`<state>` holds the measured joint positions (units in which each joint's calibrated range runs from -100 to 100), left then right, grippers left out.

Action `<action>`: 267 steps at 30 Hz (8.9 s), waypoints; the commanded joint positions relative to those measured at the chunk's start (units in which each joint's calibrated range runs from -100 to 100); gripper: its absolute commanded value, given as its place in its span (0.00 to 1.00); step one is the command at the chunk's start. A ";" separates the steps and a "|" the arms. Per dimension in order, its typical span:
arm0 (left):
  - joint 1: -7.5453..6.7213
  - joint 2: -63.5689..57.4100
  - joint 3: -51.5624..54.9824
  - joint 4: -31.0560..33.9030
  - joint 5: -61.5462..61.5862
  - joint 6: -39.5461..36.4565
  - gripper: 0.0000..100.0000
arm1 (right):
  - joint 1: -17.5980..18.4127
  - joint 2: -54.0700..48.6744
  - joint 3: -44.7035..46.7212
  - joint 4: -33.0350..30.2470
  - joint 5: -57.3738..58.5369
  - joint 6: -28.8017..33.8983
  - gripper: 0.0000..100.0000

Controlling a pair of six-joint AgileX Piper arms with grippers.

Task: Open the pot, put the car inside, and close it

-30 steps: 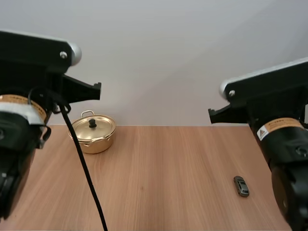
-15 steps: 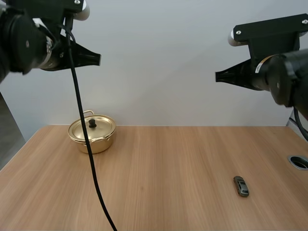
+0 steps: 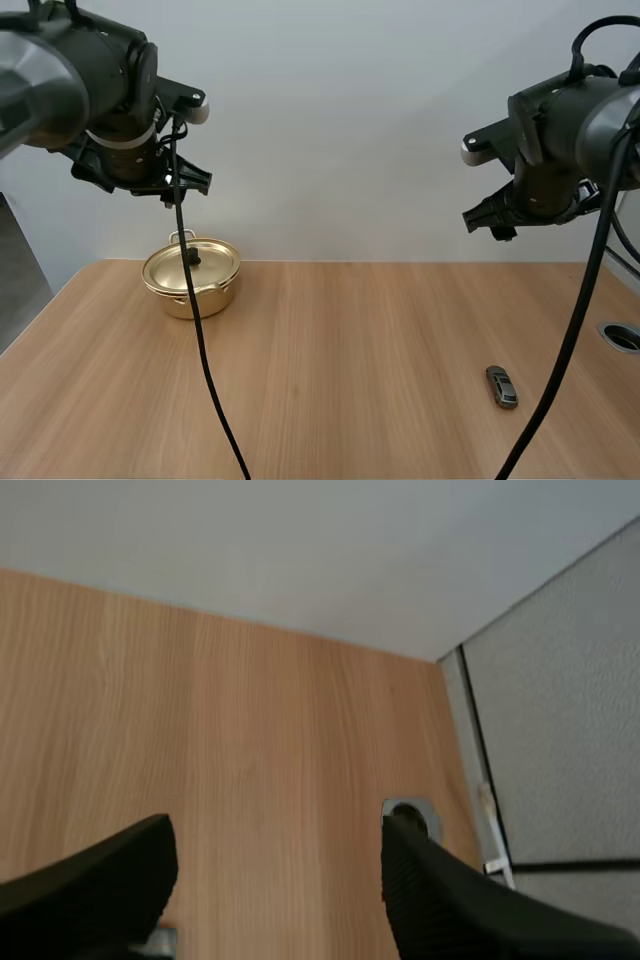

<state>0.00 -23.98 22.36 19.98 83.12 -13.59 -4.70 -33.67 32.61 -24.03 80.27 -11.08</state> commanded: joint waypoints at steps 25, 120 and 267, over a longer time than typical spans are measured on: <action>0.02 31.57 -2.15 2.20 -27.64 -9.05 1.00 | 0.04 0.08 0.00 2.53 19.48 0.92 1.00; 0.39 0.51 -20.19 -13.68 14.01 6.46 0.00 | -4.91 28.00 24.35 14.24 -17.54 -0.42 0.34; 2.71 16.07 9.61 -3.48 -45.36 -2.71 0.00 | 17.75 -10.07 -69.37 5.12 19.73 -0.17 0.00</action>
<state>2.73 -10.46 32.59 16.56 38.32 -16.27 13.16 -38.49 -36.76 -17.80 100.00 -11.25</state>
